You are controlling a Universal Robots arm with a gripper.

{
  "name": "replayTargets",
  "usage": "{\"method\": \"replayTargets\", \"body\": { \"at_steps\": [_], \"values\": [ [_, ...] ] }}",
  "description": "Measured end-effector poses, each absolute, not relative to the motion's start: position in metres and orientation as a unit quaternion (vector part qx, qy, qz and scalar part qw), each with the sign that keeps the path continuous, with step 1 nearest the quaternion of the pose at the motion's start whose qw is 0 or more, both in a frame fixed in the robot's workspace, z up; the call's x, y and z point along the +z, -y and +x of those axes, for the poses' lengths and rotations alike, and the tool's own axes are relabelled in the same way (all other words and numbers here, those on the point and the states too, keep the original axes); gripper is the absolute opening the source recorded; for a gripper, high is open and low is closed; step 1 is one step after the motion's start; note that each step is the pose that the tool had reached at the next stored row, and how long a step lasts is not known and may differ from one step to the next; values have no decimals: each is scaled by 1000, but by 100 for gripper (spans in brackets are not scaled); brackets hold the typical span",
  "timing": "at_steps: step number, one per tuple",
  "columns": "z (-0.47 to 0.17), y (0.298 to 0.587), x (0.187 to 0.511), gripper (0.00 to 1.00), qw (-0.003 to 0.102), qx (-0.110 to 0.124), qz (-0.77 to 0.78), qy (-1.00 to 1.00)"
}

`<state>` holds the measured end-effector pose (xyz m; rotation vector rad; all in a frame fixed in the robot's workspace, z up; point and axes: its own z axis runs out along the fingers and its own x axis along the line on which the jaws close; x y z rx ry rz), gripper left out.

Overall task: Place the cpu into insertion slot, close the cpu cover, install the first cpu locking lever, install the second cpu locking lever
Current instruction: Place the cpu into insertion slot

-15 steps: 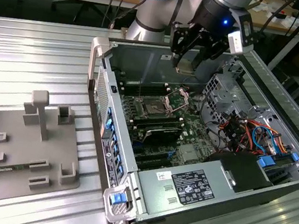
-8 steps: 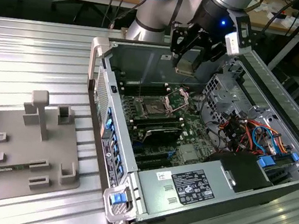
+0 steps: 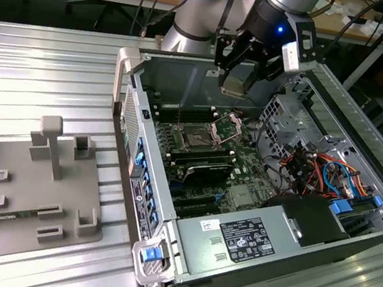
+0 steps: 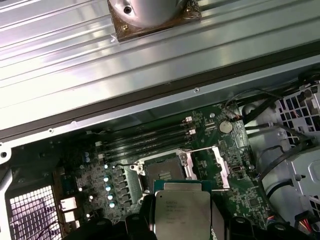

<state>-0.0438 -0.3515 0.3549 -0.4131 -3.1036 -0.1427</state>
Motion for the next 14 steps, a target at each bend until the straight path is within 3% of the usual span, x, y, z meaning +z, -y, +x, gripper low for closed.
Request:
{"method": "replayTargets", "body": {
  "at_steps": [14],
  "values": [
    [-53,352,350,55,0,-45,-209,977]
  ]
}}
